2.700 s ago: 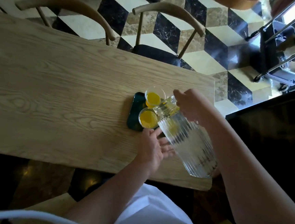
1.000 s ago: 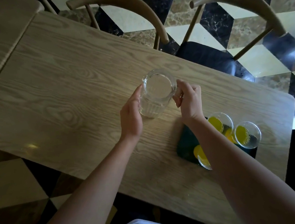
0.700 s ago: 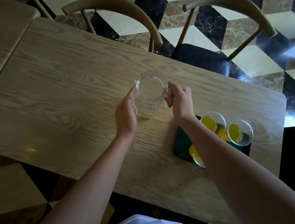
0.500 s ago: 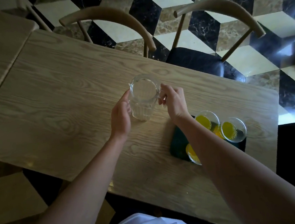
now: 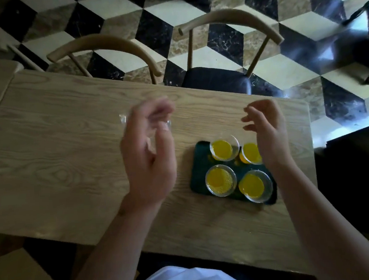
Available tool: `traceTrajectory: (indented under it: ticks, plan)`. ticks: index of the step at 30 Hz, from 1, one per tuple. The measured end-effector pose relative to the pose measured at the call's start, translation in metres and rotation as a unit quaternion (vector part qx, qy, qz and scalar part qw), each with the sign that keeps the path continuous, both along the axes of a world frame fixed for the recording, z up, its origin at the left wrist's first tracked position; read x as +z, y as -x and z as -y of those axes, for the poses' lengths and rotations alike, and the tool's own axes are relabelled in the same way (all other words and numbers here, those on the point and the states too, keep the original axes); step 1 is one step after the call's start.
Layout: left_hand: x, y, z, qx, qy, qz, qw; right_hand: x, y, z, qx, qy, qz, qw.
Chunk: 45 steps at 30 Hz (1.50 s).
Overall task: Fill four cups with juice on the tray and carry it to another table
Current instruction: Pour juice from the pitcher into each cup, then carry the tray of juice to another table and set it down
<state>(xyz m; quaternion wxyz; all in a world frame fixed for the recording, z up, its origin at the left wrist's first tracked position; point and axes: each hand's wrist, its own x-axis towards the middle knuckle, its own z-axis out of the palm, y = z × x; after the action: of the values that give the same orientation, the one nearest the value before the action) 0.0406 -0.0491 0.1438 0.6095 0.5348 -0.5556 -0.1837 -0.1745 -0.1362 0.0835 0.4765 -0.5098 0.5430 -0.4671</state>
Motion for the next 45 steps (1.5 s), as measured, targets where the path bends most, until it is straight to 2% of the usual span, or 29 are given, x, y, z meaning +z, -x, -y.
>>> traceTrajectory:
  ticks: [3, 5, 7, 12, 15, 19, 23, 35, 40, 45]
  plan:
    - [-0.058, 0.033, -0.006, -0.074, -0.165, 0.005, 0.983, -0.025, 0.047, -0.023, -0.072, -0.036, -0.066, 0.995]
    - [-0.104, 0.042, -0.008, -0.062, -0.297, -0.009, 0.953, -0.046, 0.076, -0.036, -0.127, -0.079, -0.091, 0.985]
    - [-0.138, 0.044, -0.008, -0.037, -0.386, -0.014, 0.922, -0.069, 0.103, -0.047, -0.165, -0.129, -0.108, 0.972]
    - [-0.184, 0.043, -0.004, 0.03, -0.509, 0.032, 0.86, -0.122, 0.145, -0.071, -0.171, -0.257, -0.18, 0.934]
    - [-0.204, 0.046, 0.004, 0.037, -0.551, 0.03, 0.833, -0.142, 0.152, -0.079, -0.159, -0.289, -0.203, 0.922]
    - [-0.22, 0.052, 0.015, 0.048, -0.576, 0.018, 0.816, -0.156, 0.149, -0.081, -0.155, -0.311, -0.183, 0.92]
    - [-0.227, 0.058, 0.02, 0.061, -0.559, -0.006, 0.827, -0.164, 0.143, -0.076, -0.164, -0.327, -0.147, 0.919]
    - [-0.248, 0.068, 0.013, 0.043, -0.566, -0.117, 0.815, -0.176, 0.13, -0.079, -0.232, -0.353, 0.047, 0.905]
    - [-0.253, 0.07, 0.008, 0.072, -0.547, -0.169, 0.816, -0.175, 0.13, -0.081, -0.241, -0.349, 0.051, 0.904]
    - [-0.248, 0.073, 0.002, 0.078, -0.539, -0.18, 0.819, -0.169, 0.131, -0.083, -0.241, -0.343, 0.044, 0.907]
